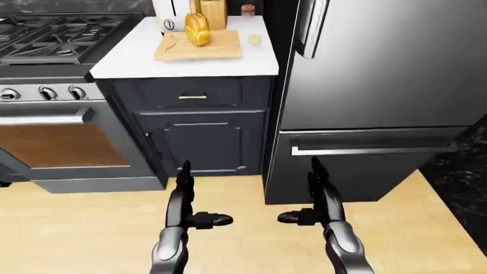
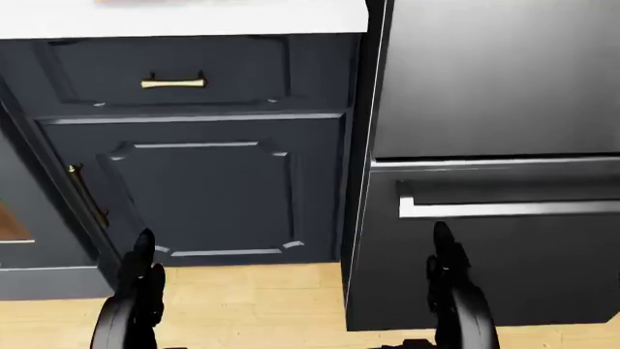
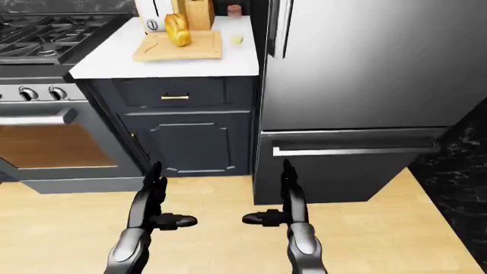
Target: Pick up the wedge of cheese and place it on the slice of bread to prepare a simple cheese on bread dish.
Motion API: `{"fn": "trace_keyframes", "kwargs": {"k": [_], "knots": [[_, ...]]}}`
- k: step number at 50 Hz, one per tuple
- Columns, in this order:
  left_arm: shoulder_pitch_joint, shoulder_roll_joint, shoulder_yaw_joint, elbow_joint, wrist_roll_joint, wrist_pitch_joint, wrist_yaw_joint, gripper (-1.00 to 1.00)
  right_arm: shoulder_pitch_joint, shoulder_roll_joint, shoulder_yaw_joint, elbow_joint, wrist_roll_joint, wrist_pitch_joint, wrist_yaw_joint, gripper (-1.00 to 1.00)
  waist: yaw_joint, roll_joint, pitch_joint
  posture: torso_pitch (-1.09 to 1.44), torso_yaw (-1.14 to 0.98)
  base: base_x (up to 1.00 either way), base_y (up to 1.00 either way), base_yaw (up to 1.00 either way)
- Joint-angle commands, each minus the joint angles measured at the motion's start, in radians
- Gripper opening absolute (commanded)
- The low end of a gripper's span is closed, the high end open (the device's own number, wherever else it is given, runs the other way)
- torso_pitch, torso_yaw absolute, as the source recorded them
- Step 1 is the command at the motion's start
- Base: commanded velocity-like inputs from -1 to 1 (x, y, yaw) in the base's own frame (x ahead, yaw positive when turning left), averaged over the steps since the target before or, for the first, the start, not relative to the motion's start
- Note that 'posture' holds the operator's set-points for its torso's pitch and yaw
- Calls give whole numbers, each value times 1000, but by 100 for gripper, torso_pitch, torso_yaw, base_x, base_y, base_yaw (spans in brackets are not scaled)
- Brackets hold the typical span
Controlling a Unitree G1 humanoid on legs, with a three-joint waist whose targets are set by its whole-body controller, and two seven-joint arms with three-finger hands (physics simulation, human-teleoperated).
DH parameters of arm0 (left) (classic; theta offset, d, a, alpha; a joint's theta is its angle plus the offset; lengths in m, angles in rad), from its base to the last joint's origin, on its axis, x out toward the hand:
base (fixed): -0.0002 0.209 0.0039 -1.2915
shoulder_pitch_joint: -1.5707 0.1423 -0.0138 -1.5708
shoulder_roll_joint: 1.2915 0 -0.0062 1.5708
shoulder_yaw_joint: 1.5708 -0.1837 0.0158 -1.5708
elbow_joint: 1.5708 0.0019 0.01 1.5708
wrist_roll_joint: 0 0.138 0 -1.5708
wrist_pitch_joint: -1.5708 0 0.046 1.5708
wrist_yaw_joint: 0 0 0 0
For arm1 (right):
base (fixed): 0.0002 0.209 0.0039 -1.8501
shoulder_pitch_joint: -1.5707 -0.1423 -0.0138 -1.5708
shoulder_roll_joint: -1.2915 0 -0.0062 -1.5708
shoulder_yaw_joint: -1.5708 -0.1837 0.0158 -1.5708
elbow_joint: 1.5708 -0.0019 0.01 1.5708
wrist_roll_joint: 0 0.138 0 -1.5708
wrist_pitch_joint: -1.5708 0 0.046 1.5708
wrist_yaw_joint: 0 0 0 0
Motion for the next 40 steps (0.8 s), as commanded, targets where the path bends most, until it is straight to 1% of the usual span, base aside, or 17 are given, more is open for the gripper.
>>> {"fn": "trace_keyframes", "kwargs": {"k": [1,3,4,5,7,8,12,16,23,28,29,31,32,33,34,36,40], "knots": [[-21,9,5,-134,1,-30,1,100,-32,-2,4,-80,-10,-62,-9,100,-2,-8,-1,0,0,0,0,0],[-12,7,9,-161,-2,-15,1,100,-27,-1,7,-91,-17,-59,-11,100,8,0,-63,0,0,0,0,0],[-7,8,8,-175,2,-11,0,100,-30,-2,4,-81,-16,-64,-11,100,8,0,-52,0,0,0,0,0],[-9,8,9,-169,4,-16,1,100,-31,-3,5,-81,-16,-63,-10,100,6,-8,-18,0,0,0,0,0],[-7,5,7,-160,7,-27,-1,100,-27,-1,7,-98,-17,-53,-10,100,7,-7,-69,0,0,0,0,0],[-8,5,4,-153,11,-30,-3,100,-26,-1,6,-102,-17,-50,-10,100,9,-7,-75,0,0,0,0,0],[-10,5,3,-200,14,12,-1,100,-31,-3,5,-127,-18,-31,-12,100,10,-3,-78,0,0,0,0,0],[-30,12,4,-355,26,177,-5,100,-59,-9,6,-237,-27,74,-14,100,8,-3,-83,0,0,0,0,0],[-82,31,52,-638,-9,435,-23,100,-78,-9,7,-483,-44,263,-12,100,8,-2,-92,0,0,0,0,0],[-107,44,81,-707,-20,500,-29,100,-77,-9,24,-565,-57,298,-2,100,9,1,-92,0,0,0,0,0],[-107,44,86,-705,-22,494,-29,100,-75,-6,24,-567,-57,298,0,100,8,8,-105,0,0,0,12,0],[-114,42,106,-699,-39,486,-19,100,-69,-3,31,-554,-61,283,5,100,3,-1,-81,0,0,0,34,0],[-108,43,103,-698,-40,480,-17,100,-61,-1,33,-531,-61,254,7,100,1,-22,-71,0,0,0,65,0],[-101,44,99,-694,-40,475,-20,100,-54,0,33,-514,-61,236,9,100,-1,-43,-68,0,0,0,65,0],[-96,45,95,-688,-37,467,-22,100,-51,1,34,-511,-61,231,10,100,-6,-47,-74,0,0,0,65,0],[-99,46,104,-674,-43,460,-22,100,-49,2,31,-505,-58,224,9,100,-8,-45,-77,0,0,0,64,0],[-92,48,106,-667,-45,450,-25,100,-43,3,33,-478,-58,196,11,100,-16,-6,-54,0,0,0,65,0]]}}
